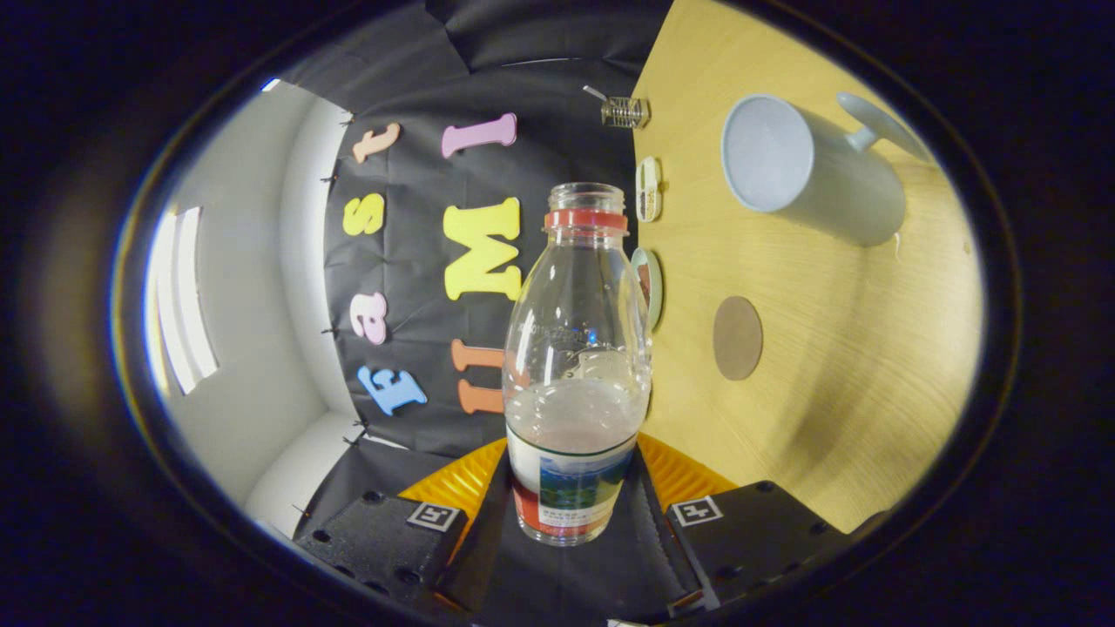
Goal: Take the bottle from table, then pour the juice into the cup, finally place the bottle on the coaster
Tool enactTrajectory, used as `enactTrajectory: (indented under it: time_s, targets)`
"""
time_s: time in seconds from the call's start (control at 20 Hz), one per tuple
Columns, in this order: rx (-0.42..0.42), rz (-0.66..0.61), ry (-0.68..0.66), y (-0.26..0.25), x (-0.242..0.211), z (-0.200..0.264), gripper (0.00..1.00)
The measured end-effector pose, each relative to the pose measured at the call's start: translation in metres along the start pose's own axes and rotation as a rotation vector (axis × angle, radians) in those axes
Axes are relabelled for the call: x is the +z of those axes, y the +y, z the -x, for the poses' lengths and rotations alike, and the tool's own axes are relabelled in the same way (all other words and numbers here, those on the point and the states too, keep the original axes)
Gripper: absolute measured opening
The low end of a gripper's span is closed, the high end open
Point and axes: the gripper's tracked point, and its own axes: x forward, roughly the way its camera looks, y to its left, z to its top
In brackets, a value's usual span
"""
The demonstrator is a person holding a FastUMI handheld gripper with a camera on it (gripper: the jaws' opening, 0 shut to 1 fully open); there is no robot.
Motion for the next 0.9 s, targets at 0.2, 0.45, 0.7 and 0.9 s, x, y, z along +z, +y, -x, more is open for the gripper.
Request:
enactTrajectory:
  time_s: [0.2,0.45,0.7,0.9]
  targets:
    - [-0.006,-0.044,-0.009,-0.0017,0.0023,-0.0011,0.74]
    - [-0.005,-0.057,-0.011,-0.0008,0.0051,-0.0010,0.73]
    - [-0.004,-0.078,-0.015,0.0022,0.0090,-0.0011,0.73]
    - [0.000,-0.099,-0.018,0.0068,0.0113,-0.0007,0.73]
